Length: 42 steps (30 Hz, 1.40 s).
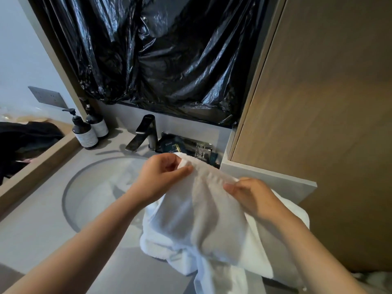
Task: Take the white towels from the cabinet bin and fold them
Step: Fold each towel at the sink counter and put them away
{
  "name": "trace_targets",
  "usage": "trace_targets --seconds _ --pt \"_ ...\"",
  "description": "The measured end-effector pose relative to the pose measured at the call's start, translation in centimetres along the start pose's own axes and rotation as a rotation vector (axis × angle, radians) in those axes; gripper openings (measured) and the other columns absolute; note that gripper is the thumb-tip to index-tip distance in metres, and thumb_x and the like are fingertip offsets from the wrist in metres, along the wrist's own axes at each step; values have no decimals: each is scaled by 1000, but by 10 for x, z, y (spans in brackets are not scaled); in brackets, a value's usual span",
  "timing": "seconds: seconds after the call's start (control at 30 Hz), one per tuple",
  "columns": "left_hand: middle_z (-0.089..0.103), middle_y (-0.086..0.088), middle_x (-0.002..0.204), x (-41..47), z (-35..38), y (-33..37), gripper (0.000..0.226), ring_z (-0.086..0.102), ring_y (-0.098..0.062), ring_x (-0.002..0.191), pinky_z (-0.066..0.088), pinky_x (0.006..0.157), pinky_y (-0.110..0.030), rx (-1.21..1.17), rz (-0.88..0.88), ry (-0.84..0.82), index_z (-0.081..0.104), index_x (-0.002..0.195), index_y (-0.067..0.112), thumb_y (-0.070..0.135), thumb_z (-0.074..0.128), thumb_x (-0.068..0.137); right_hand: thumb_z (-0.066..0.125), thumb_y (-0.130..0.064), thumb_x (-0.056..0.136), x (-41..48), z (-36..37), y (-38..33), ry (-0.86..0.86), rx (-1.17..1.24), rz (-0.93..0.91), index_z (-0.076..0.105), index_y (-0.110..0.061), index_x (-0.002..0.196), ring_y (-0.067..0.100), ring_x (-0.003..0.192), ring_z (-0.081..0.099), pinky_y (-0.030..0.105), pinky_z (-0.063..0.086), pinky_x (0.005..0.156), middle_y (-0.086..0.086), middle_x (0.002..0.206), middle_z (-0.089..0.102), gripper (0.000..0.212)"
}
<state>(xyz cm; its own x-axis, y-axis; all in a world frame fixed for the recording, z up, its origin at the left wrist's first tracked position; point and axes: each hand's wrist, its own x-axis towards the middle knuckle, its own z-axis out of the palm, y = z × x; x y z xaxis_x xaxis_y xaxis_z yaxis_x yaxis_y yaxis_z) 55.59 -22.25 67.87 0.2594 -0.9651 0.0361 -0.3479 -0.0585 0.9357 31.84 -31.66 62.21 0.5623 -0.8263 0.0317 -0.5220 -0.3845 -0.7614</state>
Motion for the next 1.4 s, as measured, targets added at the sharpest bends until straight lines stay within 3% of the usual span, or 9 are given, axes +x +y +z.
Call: trace_targets --seconds 0.2,0.47,0.57,0.73,0.9,1.07,1.2,1.27,1.4 --pt "33 -1 58 30 7 -17 46 32 -15 55 24 50 -28 332 47 114 38 62 11 35 67 89 56 -77 75 -23 -38 37 -36 -92 -25 46 -15 54 16 65 54 36 42 63 -1 62 43 66" --pt "46 -4 63 39 22 -29 45 47 -14 56 35 53 -24 116 -293 -105 57 78 3 46 63 88 48 -78 71 -61 -80 74 34 -376 115 47 -41 55 11 65 57 29 37 62 -8 76 57 40" --pt "47 -5 59 43 23 -24 40 49 -15 51 37 50 -23 -75 -386 -200 55 77 7 43 66 88 51 -73 75 -64 -77 75 85 -353 116 53 -37 57 10 66 56 25 32 59 -11 75 55 40" --pt "60 -5 73 60 19 -26 39 56 -19 65 45 60 -26 117 -279 139 71 90 8 46 65 87 48 -78 74 -77 -85 101 47 -328 266 55 -17 57 11 55 55 27 33 53 -6 62 54 64" --pt "40 -7 65 62 14 -26 69 40 -15 58 29 53 -26 145 -208 82 57 77 -9 59 68 74 55 -71 80 -86 -92 98 155 -85 293 44 -8 55 13 45 43 29 30 51 3 51 41 69" --pt "29 -1 56 56 9 -13 51 30 -14 50 19 45 -26 213 -86 158 37 57 14 47 64 87 59 -70 71 -88 -105 84 417 176 292 48 0 63 16 53 39 31 26 56 8 54 41 71" --pt "33 -12 61 49 -5 11 62 34 -22 57 25 56 -31 213 90 346 35 56 -1 42 69 85 70 -43 85 -85 -133 56 644 249 174 63 -5 69 32 64 53 30 38 60 17 70 61 42" --pt "41 -20 64 47 -6 28 60 41 -23 60 30 59 -32 250 200 468 39 57 -6 37 68 87 70 -28 89 -80 -144 38 733 255 129 69 -13 78 25 73 60 34 44 69 13 81 68 19" --pt "47 -1 68 35 -4 58 45 47 -2 64 32 59 -9 239 405 613 46 61 2 28 55 97 57 -30 97 -81 -155 0 855 292 67 65 -15 92 10 78 57 26 43 65 -1 85 63 18"
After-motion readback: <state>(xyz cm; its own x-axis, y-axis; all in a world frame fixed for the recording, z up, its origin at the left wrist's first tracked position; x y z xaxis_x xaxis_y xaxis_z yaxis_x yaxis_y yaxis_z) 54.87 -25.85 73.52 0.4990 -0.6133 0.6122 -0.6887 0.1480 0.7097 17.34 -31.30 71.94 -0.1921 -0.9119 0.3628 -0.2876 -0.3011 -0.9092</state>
